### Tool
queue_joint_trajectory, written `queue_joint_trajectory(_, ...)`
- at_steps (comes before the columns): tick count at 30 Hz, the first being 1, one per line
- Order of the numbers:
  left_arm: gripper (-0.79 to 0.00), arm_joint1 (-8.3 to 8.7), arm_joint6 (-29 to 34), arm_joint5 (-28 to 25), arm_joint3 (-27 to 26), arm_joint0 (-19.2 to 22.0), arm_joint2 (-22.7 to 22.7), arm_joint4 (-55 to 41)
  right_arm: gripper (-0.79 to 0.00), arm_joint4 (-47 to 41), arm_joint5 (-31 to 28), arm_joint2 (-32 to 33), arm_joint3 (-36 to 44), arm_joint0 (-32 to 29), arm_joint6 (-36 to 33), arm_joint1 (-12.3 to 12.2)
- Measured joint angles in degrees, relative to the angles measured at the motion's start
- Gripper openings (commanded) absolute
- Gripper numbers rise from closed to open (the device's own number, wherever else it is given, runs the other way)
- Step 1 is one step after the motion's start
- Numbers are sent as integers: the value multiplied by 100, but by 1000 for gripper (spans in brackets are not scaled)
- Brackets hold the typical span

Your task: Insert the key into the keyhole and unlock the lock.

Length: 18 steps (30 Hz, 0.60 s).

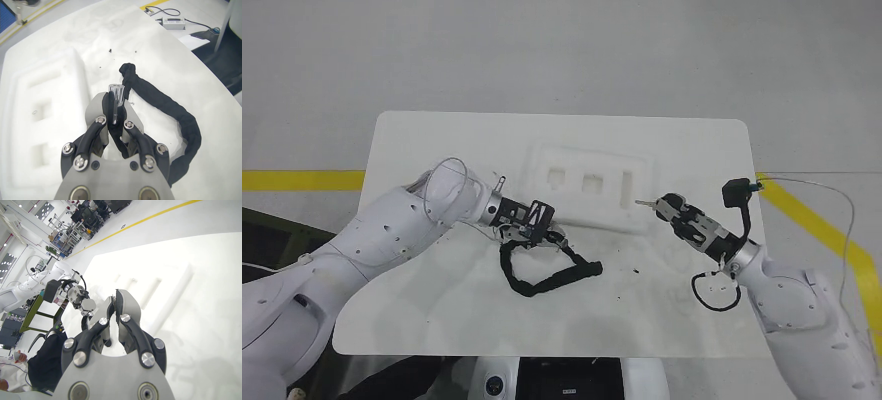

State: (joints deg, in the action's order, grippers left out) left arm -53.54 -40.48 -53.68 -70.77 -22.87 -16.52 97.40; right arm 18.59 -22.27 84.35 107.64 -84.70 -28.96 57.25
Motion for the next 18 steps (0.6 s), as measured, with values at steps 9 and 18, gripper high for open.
queue_joint_trajectory(9, -785, 164, 682, 421, -201, -605, -574, -1118, -785, 237, 693, -663, 594, 74, -442, 56)
queue_joint_trajectory(18, -785, 215, 1227, 479, -379, -1031, -934, -1803, -785, 520, 1204, -1300, 643, 226, -192, 158)
